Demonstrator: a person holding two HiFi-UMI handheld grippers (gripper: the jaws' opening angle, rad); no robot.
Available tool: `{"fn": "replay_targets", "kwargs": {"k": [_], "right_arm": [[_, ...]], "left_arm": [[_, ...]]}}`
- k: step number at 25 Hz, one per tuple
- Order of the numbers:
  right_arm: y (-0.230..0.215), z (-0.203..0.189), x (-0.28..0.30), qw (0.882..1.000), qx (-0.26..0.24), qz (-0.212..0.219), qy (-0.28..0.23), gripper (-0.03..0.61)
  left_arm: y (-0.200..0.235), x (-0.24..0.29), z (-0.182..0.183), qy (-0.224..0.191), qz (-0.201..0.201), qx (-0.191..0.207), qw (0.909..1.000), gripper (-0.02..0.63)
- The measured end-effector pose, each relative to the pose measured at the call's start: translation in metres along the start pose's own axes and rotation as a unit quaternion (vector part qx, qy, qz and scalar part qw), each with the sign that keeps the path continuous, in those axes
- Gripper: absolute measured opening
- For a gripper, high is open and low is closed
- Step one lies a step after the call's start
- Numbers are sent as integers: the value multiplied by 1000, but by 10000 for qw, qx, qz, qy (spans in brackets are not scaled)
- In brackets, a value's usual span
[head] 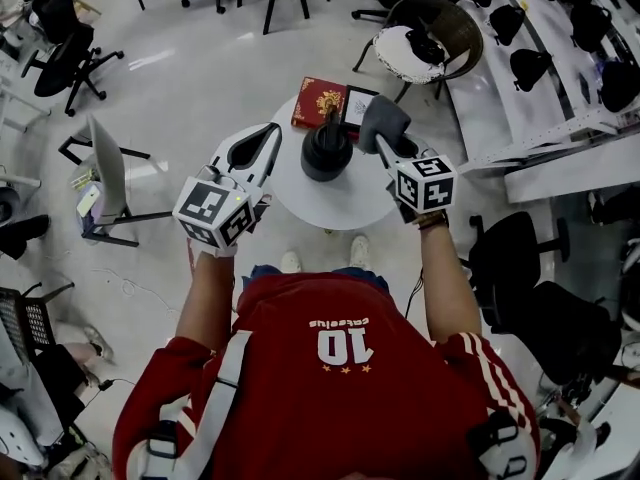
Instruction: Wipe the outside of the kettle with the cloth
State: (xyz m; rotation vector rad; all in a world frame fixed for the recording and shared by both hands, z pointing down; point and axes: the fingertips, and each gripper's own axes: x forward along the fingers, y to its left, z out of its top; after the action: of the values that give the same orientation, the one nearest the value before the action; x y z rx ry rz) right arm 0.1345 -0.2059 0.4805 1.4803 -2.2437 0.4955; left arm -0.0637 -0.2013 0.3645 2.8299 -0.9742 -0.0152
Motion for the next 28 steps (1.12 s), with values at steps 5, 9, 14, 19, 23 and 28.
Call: {"fn": "replay_targets", "kwargs": {"k": [5,9,14,19,23,28], "right_arm": [[-23,-22,17,9980,-296,426,374,46],[-35,-37,35,9923,-630,845,649,46],[-33,-56,57,9781,-1098,1466,987,46],[-25,-82,72,9561,-1579,2047,1378,46],[-17,-92,77,9424,-1806,2398,1478,46],[-9,-97,76,9294,-2041,2697,1478,46]], "left_arm": [[-12,17,-1,10,430,8,9991,6],[-21,29,1,-10,786,98,9969,6],[-27,31,-5,59,1282,62,9917,6],[-34,31,-10,55,1707,41,9853,8],[-40,28,-15,38,1991,5,9800,6],[-49,27,-21,11,2220,-33,9750,6]]}}
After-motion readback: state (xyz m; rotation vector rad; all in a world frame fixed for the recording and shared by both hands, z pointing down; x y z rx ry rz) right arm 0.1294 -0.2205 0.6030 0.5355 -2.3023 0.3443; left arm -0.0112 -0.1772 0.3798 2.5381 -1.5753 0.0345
